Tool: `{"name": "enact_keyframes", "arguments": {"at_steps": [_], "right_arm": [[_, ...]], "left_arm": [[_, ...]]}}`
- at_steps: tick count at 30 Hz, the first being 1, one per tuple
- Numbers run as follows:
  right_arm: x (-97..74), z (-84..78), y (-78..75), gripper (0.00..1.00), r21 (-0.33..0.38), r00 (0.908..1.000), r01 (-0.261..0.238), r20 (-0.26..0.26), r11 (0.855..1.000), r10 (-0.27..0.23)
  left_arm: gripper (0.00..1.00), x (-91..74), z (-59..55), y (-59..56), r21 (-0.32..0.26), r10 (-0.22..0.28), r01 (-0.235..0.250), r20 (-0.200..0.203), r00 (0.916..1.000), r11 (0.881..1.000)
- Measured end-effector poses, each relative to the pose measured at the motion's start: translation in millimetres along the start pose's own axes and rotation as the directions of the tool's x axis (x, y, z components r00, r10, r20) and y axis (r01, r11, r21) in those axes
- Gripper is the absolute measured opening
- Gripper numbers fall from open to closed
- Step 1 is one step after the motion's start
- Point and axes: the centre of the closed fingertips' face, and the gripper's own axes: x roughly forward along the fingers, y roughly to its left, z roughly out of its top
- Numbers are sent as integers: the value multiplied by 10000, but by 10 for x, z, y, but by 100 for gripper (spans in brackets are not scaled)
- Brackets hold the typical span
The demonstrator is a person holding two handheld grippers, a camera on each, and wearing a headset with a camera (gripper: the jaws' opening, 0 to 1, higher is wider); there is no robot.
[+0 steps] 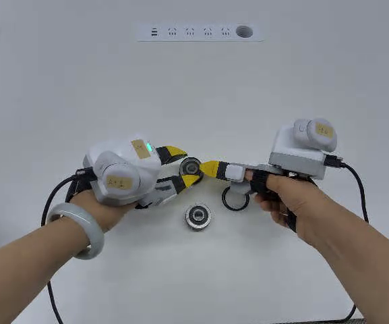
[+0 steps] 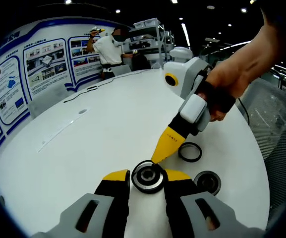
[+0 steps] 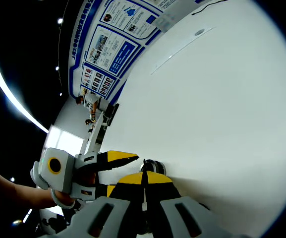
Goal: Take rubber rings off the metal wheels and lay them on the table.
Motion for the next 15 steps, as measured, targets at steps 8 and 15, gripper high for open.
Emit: {"name": "enact_keyframes", "arguments": {"at_steps": [8, 15], "right_arm": [[-10, -7, 40, 2, -31, 10000, -79, -11, 10000, 79], [-9, -11, 67, 2, -47, 9999, -160, -33, 9999, 160]], "left_arm": [[38, -72, -96, 2, -124, 79, -80, -112, 9999, 9999], [44, -122, -163, 7, -350, 192, -198, -176, 9997, 9992]]}}
